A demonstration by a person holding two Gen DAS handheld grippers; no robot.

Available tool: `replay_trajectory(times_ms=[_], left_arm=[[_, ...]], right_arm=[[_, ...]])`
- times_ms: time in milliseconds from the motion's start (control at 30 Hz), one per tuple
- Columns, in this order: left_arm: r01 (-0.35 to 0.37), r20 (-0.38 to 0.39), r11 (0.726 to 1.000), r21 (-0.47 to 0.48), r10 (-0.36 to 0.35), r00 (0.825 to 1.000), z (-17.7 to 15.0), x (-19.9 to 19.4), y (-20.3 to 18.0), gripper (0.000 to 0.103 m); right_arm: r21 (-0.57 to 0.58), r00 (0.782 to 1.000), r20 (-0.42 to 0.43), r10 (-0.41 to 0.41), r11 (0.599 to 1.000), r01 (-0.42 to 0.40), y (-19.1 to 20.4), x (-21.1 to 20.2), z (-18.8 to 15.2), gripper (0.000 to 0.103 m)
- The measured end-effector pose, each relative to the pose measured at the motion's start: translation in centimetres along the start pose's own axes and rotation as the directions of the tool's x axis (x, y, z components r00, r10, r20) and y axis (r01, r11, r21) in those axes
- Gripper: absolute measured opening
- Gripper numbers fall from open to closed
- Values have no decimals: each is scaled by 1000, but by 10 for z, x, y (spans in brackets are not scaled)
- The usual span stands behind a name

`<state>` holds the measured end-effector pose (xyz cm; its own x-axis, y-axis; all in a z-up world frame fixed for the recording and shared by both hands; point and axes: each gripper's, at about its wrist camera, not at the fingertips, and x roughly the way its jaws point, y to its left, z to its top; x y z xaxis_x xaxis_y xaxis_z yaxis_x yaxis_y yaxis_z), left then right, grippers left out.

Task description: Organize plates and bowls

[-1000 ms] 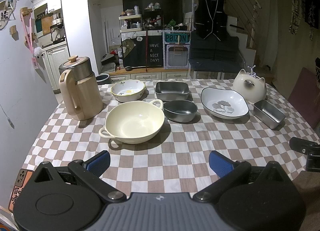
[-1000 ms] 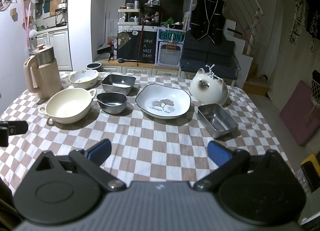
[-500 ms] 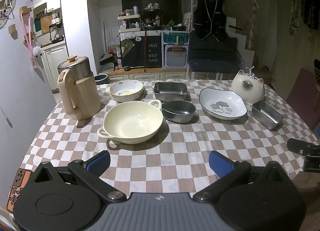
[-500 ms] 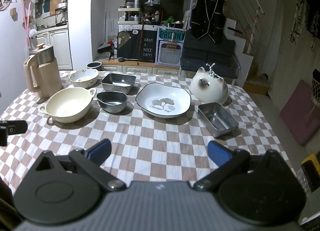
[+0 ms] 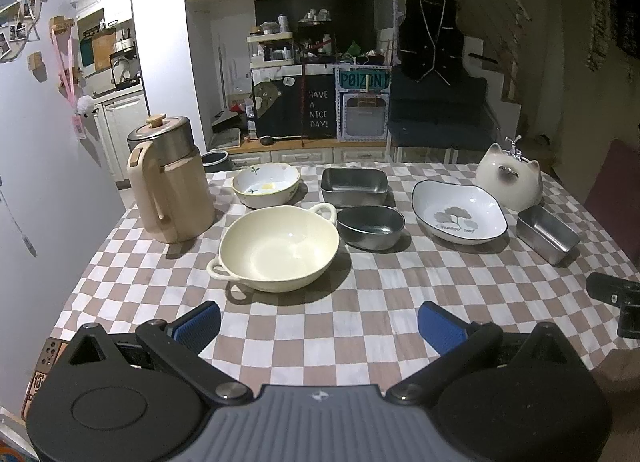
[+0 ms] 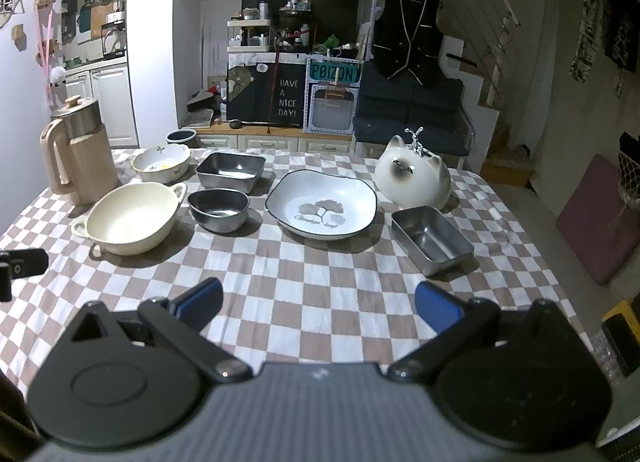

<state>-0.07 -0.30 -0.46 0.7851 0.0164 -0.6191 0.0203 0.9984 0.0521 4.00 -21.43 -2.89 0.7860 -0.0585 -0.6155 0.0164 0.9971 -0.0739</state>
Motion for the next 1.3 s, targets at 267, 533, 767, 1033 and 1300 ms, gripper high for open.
replay_trajectory(times_ms=[267, 533, 767, 1033, 1300], left_arm=[[21, 4, 999, 26, -21, 1000, 6, 5, -2, 103], [54, 103, 994, 91, -64, 993, 21, 8, -13, 103], [56, 174, 989, 139, -80, 981, 41, 27, -22, 103], [39, 178, 986, 161, -68, 982, 66, 78, -32, 103], [42, 175, 995, 96, -58, 983, 88, 131, -38, 103]], right_arm=[[34, 998, 56, -2, 999, 0, -1, -3, 2, 103], [38, 992, 113, -52, 998, 48, -2, 11, 14, 103], [50, 983, 158, -95, 995, 88, -11, 29, 27, 103], [114, 984, 138, -113, 989, 98, -27, 60, 45, 103], [163, 982, 125, -144, 979, 123, -43, 101, 56, 103]])
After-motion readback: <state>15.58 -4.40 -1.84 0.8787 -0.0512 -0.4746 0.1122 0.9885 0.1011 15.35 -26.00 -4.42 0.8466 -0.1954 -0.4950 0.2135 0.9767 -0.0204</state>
